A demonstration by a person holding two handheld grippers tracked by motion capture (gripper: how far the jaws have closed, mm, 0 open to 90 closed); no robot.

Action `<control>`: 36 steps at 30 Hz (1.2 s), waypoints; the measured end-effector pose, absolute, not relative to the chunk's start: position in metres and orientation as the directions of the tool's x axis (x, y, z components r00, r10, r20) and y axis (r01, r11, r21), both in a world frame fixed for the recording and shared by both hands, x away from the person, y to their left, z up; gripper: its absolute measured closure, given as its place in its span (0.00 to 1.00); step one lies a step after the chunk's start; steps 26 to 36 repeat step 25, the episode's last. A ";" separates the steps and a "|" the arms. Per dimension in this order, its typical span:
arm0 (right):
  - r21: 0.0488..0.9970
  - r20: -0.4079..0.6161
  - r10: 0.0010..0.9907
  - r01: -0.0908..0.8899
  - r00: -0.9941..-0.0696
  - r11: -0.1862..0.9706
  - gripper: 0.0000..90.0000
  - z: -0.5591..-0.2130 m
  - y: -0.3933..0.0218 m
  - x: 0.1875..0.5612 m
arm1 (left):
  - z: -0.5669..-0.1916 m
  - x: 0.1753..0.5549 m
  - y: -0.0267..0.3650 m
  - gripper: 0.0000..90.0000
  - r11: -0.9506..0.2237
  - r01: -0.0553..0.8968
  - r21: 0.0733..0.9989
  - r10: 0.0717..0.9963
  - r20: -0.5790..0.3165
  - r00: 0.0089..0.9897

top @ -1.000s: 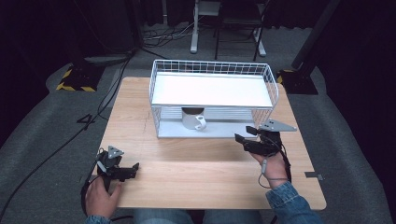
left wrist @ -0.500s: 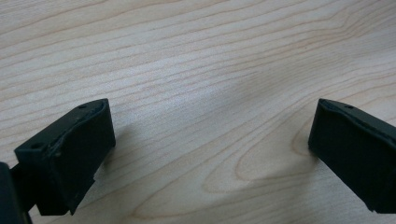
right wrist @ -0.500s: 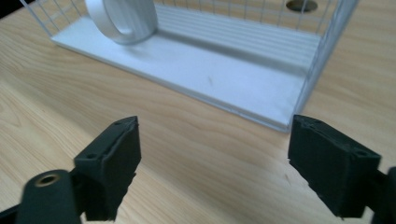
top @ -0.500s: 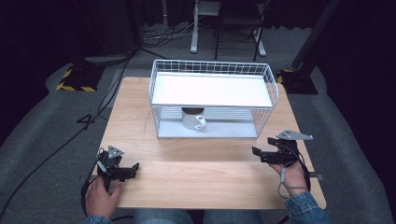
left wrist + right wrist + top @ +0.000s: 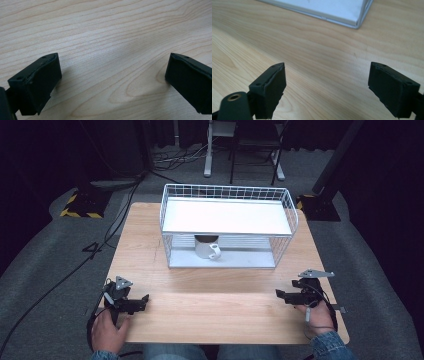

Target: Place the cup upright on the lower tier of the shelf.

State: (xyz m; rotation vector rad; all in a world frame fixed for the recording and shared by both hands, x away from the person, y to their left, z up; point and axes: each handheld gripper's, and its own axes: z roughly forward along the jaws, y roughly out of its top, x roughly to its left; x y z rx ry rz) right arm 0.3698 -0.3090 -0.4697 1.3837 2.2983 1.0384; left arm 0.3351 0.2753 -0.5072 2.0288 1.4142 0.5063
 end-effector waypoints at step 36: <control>0.726 -0.011 0.870 0.594 -0.493 0.346 0.09 -0.506 -0.319 0.357 | -0.507 0.335 0.275 0.01 -0.246 0.701 0.669 0.934 -0.031 0.357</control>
